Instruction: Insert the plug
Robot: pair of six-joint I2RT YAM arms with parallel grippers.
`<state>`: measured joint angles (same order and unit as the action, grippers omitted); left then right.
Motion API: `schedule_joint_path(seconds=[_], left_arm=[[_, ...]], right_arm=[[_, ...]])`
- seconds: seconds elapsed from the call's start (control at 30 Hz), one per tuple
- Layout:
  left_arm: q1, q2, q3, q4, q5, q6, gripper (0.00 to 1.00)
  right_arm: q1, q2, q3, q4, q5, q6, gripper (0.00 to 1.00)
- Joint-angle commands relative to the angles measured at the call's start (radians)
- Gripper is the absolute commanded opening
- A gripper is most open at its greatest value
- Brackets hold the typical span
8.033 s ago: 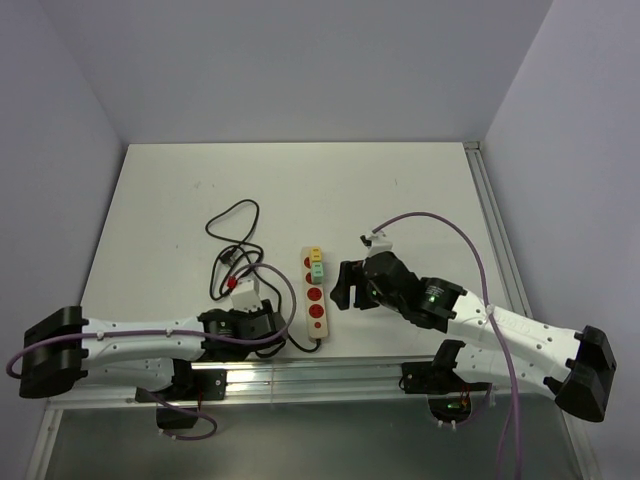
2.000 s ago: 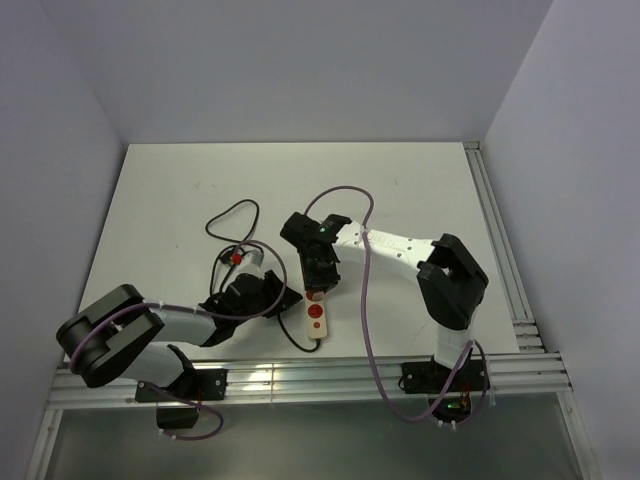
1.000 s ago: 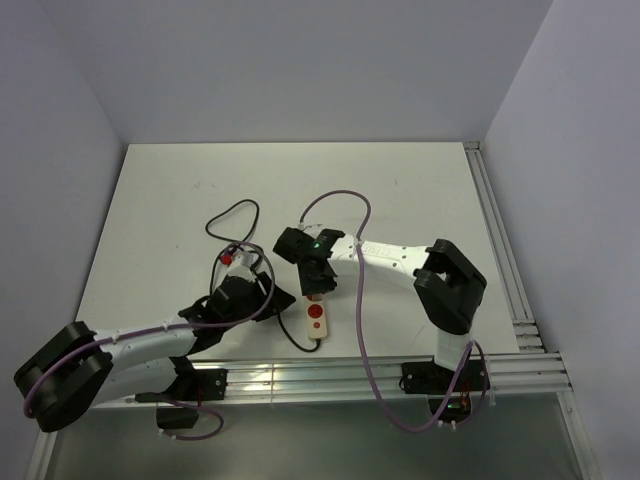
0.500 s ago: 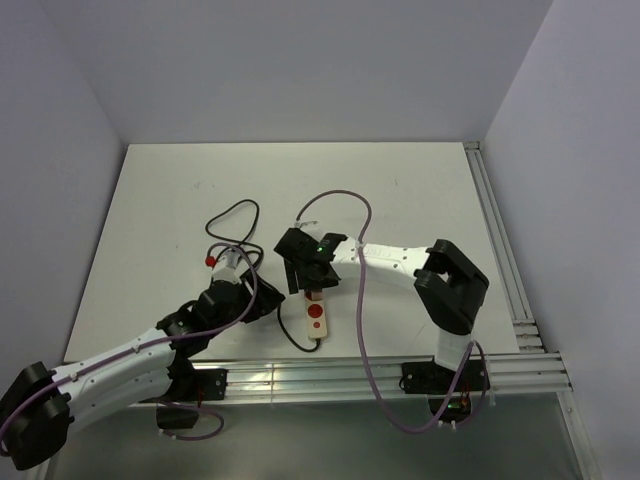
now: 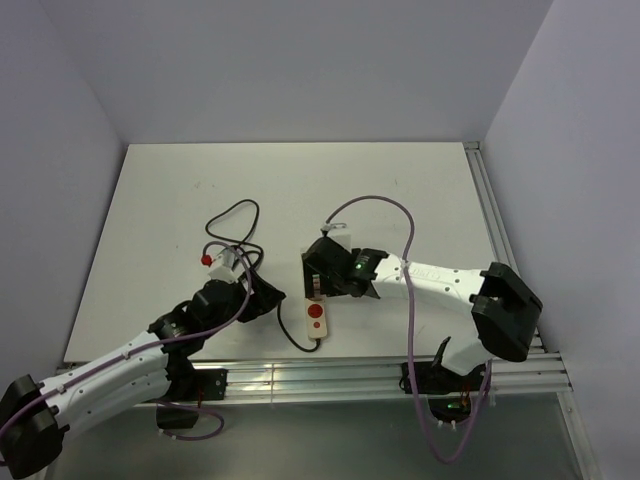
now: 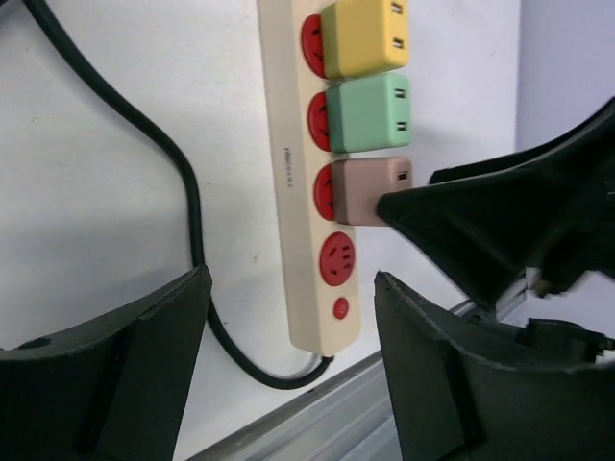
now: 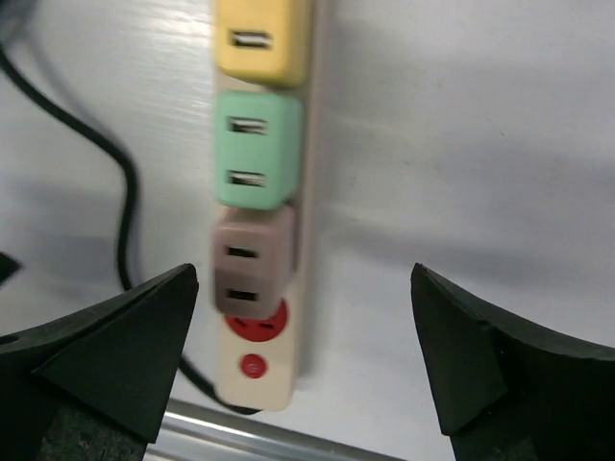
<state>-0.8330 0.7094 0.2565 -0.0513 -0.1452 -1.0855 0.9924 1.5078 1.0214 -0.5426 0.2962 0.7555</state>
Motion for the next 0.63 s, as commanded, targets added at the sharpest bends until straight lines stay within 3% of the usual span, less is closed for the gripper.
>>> schedule_joint_path(seconds=[0.0, 0.17, 0.33, 0.43, 0.57, 0.6], left_arm=[[-0.002, -0.039, 0.017, 0.016, 0.027, -0.005, 0.75], [0.005, -0.088, -0.025, 0.111, 0.136, -0.007, 0.89], [0.020, -0.183, -0.118, 0.281, 0.265, -0.059, 0.99], [0.028, -0.226, -0.189, 0.476, 0.358, -0.114, 0.99], [0.029, -0.246, -0.348, 0.942, 0.479, -0.247, 1.00], [0.029, -0.248, -0.377, 1.145, 0.511, -0.258, 1.00]], right_arm=[[0.006, -0.075, -0.092, 0.079, 0.092, 0.048, 0.99], [0.017, -0.266, -0.367, 0.339, 0.101, 0.076, 1.00], [0.017, -0.434, -0.475, 0.371, 0.041, 0.108, 1.00], [0.017, -0.569, -0.564, 0.458, -0.078, 0.062, 1.00], [0.031, -0.908, -0.800, 0.688, -0.178, 0.047, 1.00], [0.034, -0.978, -0.848, 0.743, -0.216, 0.030, 1.00]])
